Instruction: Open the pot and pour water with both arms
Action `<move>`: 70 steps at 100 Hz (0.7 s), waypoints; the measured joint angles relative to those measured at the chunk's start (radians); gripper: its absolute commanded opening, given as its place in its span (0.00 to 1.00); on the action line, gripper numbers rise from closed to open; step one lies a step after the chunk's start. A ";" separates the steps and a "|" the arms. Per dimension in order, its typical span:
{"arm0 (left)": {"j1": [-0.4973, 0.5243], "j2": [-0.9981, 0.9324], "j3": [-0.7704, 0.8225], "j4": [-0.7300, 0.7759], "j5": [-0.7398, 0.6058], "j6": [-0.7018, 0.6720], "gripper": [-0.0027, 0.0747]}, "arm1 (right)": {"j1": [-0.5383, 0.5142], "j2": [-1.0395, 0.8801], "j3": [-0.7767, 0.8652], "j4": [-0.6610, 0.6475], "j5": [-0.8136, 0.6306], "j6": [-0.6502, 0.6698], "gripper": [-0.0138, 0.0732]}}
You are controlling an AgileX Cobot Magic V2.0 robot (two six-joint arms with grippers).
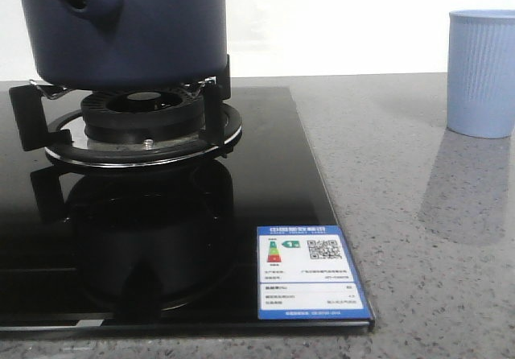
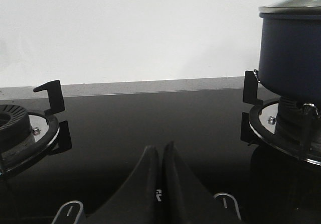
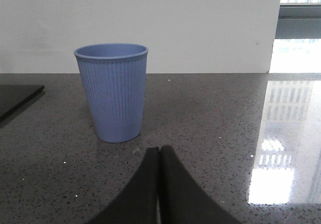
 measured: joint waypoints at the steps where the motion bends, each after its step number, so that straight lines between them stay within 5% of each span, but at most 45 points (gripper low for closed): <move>1: 0.000 0.000 0.000 0.000 0.000 0.000 0.01 | 0.000 0.000 0.000 0.000 0.000 0.000 0.09; 44: 0.000 0.000 0.000 -0.014 -0.004 0.000 0.01 | 0.000 0.000 0.000 0.000 0.000 0.000 0.09; 70: 0.000 0.000 0.000 -0.258 -0.007 0.000 0.01 | 0.000 0.000 0.000 0.171 0.000 -0.002 0.09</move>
